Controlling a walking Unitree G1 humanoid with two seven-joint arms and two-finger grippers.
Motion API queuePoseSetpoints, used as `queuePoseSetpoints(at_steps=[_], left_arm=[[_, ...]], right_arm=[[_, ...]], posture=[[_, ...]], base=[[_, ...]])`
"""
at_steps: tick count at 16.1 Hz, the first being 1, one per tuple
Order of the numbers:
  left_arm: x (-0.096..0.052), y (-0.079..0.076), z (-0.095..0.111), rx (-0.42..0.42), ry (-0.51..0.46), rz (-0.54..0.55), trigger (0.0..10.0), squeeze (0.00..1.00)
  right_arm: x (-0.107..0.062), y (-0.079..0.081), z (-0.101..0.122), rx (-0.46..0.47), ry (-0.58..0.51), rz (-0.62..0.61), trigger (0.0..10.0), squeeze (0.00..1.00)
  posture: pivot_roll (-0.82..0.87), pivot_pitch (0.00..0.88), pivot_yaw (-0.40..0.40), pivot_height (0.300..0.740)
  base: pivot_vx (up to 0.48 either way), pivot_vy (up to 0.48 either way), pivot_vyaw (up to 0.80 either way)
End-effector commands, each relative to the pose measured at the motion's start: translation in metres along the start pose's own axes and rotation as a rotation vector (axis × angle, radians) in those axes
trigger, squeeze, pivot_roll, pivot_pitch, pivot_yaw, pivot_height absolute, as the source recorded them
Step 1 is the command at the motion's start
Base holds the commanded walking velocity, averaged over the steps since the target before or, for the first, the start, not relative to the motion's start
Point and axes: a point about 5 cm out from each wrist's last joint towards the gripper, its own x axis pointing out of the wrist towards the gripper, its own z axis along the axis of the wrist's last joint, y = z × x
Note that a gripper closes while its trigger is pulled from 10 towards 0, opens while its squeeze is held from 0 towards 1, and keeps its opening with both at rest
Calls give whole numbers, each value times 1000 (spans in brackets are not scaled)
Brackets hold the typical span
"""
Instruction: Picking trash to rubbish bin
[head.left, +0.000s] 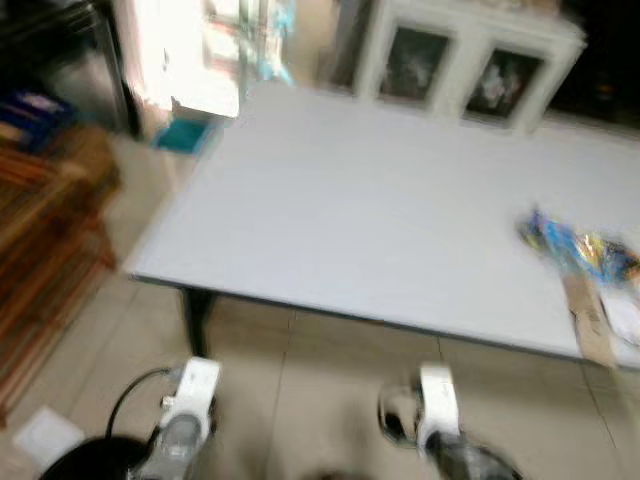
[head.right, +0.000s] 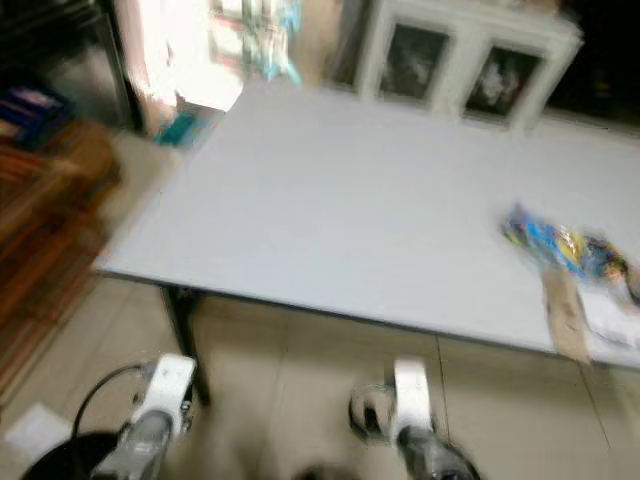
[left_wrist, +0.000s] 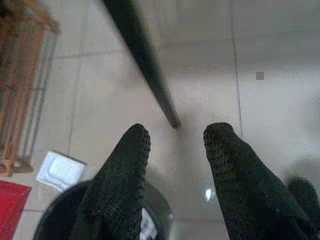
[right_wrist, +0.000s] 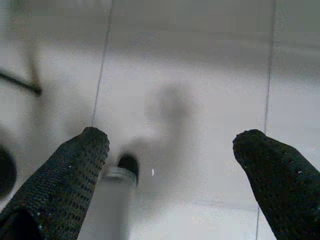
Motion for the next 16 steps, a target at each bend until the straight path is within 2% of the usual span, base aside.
queuePoseSetpoints(at_steps=[1,7,13,16], left_arm=[[0,-7,5,7,-12,-14,10000,0],[0,-8,5,7,-11,-15,10000,0],[0,-8,4,8,-11,-16,10000,0],[0,-8,5,8,-12,-16,10000,0]], right_arm=[[-2,-8,-7,3,20,-24,10000,0],[-2,-8,-6,3,16,-23,10000,0],[-2,-8,-7,2,22,-26,10000,0],[-2,-9,-7,6,20,-30,10000,0]], posture=[[-15,36,-125,740],[-14,36,-128,740],[-15,37,-128,740],[-13,37,-129,740]], base=[[0,-371,0],[0,-373,0],[0,-373,-735],[0,-374,0]])
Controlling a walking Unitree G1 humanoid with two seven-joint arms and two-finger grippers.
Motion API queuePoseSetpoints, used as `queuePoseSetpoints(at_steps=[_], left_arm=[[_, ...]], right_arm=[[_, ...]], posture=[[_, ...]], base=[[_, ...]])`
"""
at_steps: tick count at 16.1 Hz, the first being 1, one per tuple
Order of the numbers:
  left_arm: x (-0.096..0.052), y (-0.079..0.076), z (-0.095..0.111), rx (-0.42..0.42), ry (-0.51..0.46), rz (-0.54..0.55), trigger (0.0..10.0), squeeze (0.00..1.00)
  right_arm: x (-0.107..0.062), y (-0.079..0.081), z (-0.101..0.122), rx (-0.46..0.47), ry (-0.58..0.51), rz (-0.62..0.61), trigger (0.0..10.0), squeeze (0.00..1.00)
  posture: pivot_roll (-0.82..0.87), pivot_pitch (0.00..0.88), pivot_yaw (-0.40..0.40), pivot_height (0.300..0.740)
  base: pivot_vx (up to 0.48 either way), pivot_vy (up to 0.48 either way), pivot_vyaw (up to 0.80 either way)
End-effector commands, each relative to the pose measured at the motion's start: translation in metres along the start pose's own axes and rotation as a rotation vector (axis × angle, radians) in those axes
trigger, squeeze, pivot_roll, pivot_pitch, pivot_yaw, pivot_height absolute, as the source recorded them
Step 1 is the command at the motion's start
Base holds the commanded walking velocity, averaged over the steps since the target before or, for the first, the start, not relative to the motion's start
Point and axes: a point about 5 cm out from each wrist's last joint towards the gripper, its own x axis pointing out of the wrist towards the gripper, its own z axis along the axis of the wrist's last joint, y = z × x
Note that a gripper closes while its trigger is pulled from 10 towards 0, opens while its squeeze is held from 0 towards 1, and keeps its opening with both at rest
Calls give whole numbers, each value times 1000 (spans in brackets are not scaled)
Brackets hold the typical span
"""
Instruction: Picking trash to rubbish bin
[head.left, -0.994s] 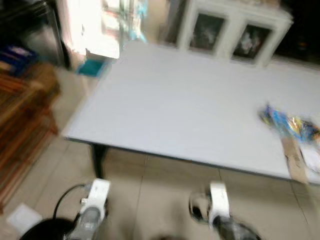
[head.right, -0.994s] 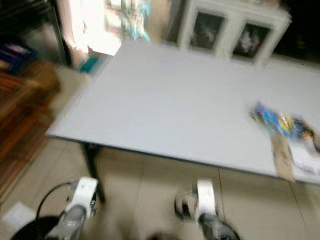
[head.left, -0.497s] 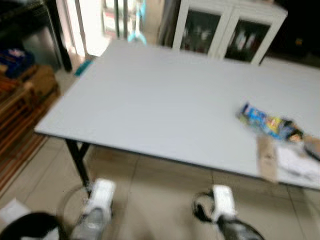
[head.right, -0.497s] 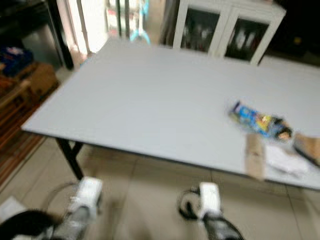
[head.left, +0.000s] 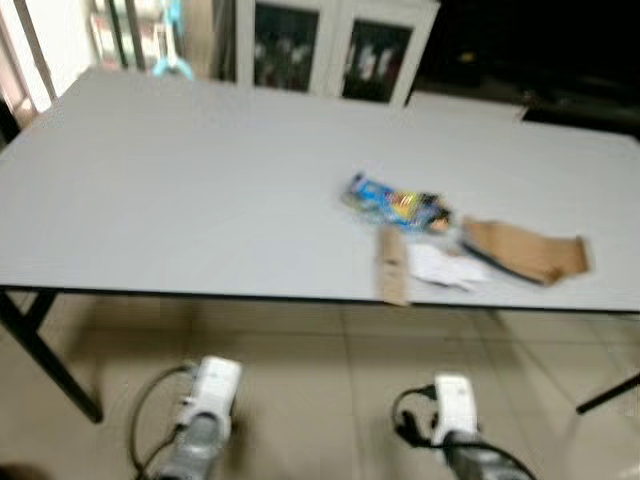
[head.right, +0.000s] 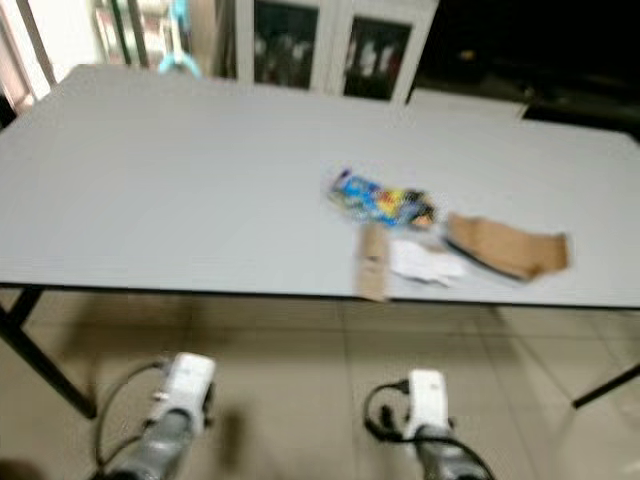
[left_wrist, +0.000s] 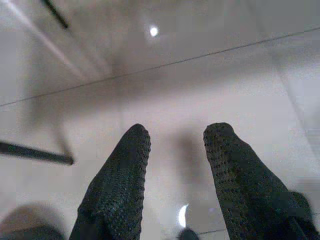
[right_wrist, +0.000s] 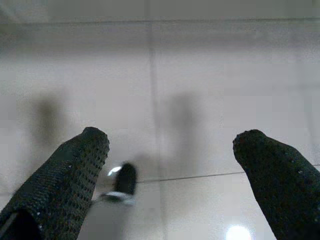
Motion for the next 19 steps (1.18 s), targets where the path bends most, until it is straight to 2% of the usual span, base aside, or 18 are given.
queuePoseSetpoints(at_steps=[1,15,19], left_arm=[[0,12,-5,12,17,27,10000,0],[0,12,-6,15,20,30,10000,0],[0,12,-6,14,21,28,10000,0]], right_arm=[[1,7,0,-1,2,14,10000,0],[1,9,1,-5,-5,23,10000,0],[1,9,2,-3,-7,26,10000,0]], posture=[[-13,37,-129,740],[-14,37,-128,740],[-15,38,-129,740]], base=[[0,-375,0],[0,-350,0],[0,0,0]])
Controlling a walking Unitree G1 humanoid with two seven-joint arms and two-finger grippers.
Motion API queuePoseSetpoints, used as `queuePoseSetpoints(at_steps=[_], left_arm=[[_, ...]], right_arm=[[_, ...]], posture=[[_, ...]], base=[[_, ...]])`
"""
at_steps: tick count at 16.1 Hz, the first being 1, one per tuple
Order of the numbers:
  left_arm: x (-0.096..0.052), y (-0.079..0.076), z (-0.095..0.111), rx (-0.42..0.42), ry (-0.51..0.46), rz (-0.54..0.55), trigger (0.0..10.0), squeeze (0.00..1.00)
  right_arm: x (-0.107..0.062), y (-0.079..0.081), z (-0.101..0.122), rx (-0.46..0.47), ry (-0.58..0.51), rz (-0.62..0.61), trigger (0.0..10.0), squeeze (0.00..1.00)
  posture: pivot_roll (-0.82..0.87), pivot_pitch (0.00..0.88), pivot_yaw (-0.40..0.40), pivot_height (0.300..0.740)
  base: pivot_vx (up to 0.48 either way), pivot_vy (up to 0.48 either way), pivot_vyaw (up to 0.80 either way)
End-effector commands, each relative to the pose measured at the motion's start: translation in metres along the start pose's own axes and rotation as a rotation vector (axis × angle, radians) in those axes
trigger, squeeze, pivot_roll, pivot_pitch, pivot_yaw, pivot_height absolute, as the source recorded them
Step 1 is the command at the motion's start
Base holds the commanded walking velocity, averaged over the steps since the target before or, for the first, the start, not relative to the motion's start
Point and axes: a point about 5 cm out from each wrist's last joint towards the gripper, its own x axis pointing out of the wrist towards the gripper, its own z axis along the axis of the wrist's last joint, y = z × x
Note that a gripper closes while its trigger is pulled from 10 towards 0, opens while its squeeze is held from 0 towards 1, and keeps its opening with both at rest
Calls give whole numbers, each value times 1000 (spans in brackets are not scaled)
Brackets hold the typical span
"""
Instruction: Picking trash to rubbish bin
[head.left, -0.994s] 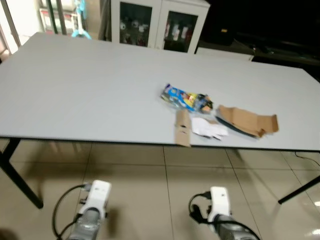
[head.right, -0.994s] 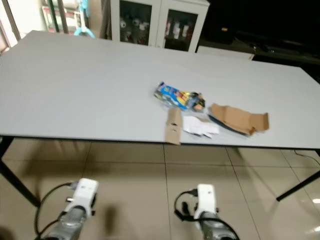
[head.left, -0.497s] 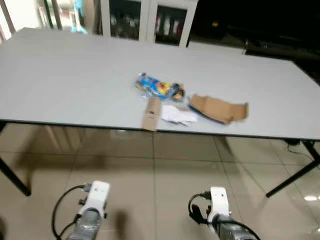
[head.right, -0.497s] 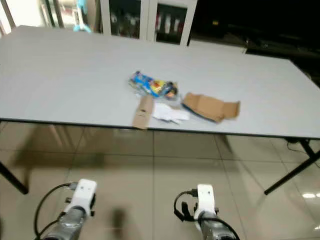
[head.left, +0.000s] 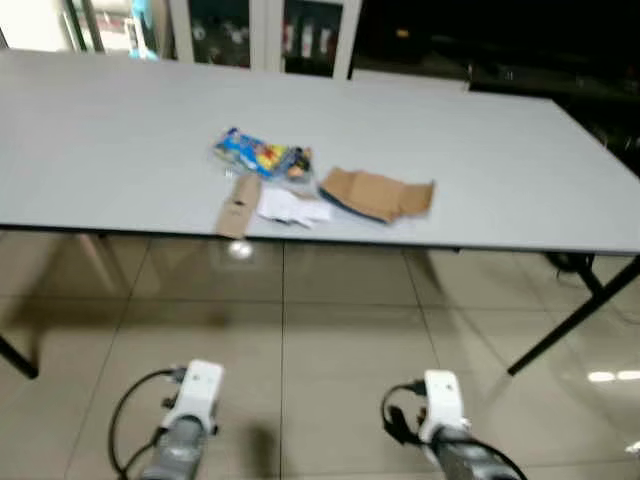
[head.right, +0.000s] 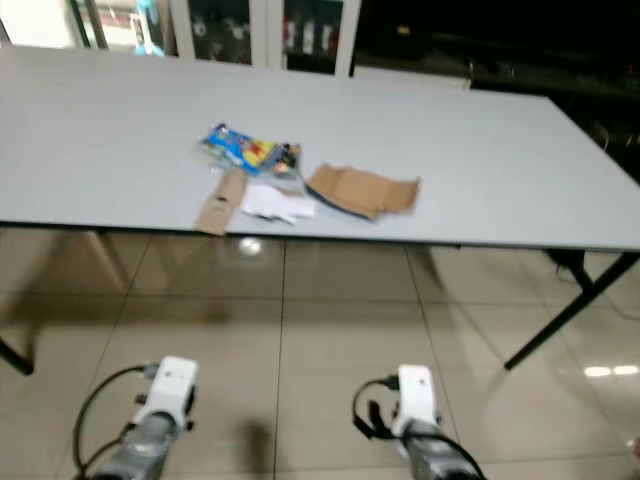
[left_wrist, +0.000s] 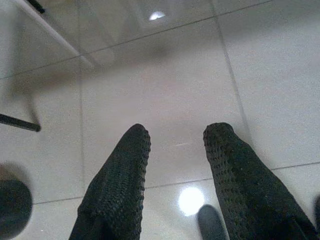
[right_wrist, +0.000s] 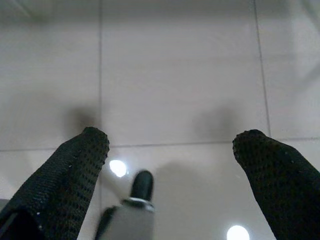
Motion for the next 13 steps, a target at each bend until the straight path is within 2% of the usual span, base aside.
queuePoseSetpoints(at_steps=[1,3,5,6,10,11,13], left_arm=[[0,-1,2,4,0,-3,10000,0],[1,-1,2,7,-2,-3,10000,0],[4,1,18,66,-73,-3,10000,0],[6,3,34,95,-142,1,10000,0],[8,11,86,103,-365,36,10000,0],[7,14,98,90,-423,48,10000,0],[-3,19,130,105,-594,72,10000,0]], right_arm=[[1,0,3,-3,-7,2,10000,0],[1,1,4,-6,-9,4,10000,0],[2,3,17,-44,-53,25,10000,0],[3,3,27,-86,-95,40,10000,0],[0,0,68,-168,-269,74,10000,0],[-2,-3,78,-234,-319,48,10000,0],[-10,-5,105,-229,-458,28,10000,0]], posture=[[-14,37,-128,740],[-15,37,-128,740],[-17,38,-131,740],[-17,39,-131,740],[-27,36,-129,740],[-28,35,-129,740],[-31,29,-127,740]], base=[[0,0,0],[0,0,0],[0,0,0],[0,0,0],[0,0,0],[0,0,0],[0,0,0]])
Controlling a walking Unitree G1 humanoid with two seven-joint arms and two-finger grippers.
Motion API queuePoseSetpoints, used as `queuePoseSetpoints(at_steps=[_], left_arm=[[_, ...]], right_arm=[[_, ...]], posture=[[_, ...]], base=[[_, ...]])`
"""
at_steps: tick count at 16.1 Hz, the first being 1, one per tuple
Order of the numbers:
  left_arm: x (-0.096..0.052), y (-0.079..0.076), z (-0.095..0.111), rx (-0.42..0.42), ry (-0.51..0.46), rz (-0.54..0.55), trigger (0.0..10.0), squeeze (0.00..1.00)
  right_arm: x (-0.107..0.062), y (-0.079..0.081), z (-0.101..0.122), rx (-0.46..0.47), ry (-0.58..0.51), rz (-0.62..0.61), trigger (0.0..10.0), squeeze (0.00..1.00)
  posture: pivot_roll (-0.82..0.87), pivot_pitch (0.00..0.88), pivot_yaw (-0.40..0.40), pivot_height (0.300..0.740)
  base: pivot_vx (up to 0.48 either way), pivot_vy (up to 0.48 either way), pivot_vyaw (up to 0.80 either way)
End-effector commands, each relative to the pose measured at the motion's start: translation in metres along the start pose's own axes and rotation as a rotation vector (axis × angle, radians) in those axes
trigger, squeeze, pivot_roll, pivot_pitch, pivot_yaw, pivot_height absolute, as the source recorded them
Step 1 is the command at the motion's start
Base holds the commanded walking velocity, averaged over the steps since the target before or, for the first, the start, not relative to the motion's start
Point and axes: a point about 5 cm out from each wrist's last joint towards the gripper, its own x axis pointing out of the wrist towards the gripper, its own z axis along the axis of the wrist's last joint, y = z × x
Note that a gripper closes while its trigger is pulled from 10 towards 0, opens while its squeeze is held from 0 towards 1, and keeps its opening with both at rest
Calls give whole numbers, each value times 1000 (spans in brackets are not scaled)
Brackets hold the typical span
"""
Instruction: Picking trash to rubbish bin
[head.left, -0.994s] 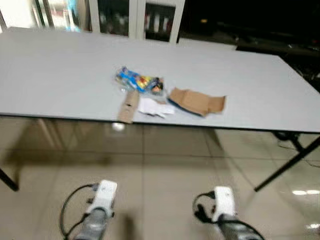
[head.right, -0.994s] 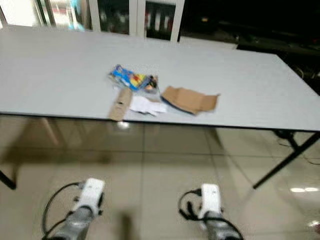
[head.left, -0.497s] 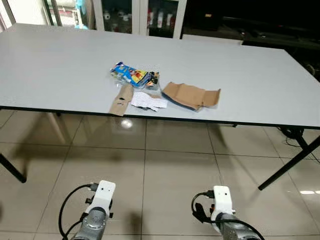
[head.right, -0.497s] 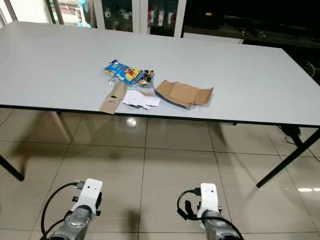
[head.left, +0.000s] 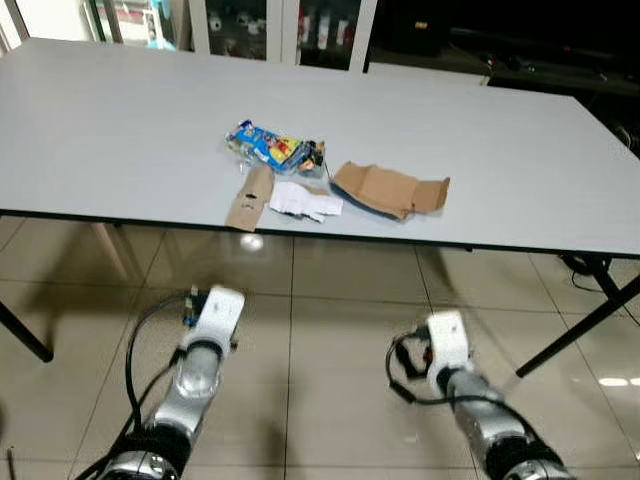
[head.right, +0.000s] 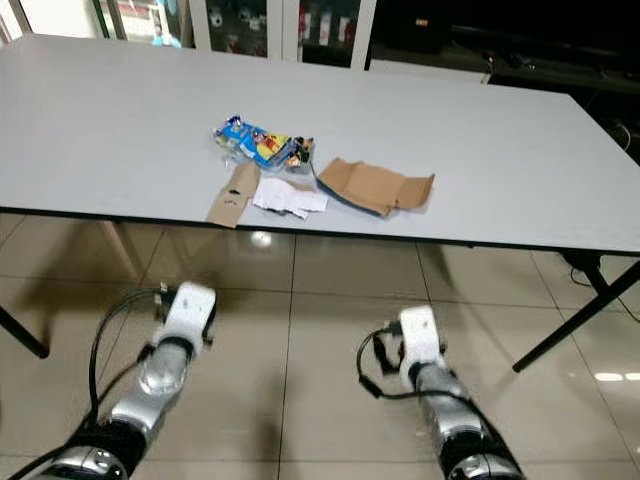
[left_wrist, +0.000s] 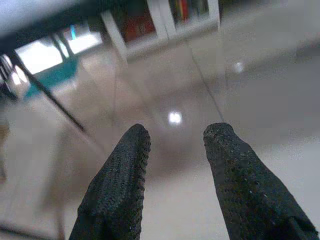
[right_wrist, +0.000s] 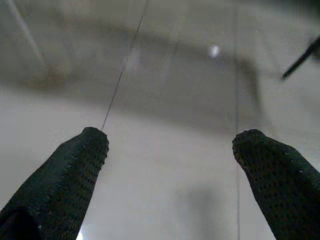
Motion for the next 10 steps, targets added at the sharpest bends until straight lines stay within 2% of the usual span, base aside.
queuePoseSetpoints(at_steps=[1,3,5,9,10], left_arm=[[3,1,23,19,-118,5,10000,0],[2,3,35,25,-172,8,10000,0],[1,9,79,-20,-343,27,10000,0],[12,17,143,-168,-505,52,10000,0],[17,19,156,-221,-511,69,10000,0]], right_arm=[[0,-10,20,2,-106,-47,10000,0],[-1,-12,33,12,-172,-67,10000,0],[-7,-10,87,60,-407,-100,10000,0],[-10,-3,156,102,-617,-119,10000,0],[-8,3,172,125,-642,-107,10000,0]], posture=[[-32,26,-126,740],[-30,23,-123,740],[-29,12,-119,740],[-25,0,-118,740],[-24,0,-116,740]], base=[[0,0,0],[0,0,0],[0,0,0],[0,0,0],[0,0,0]])
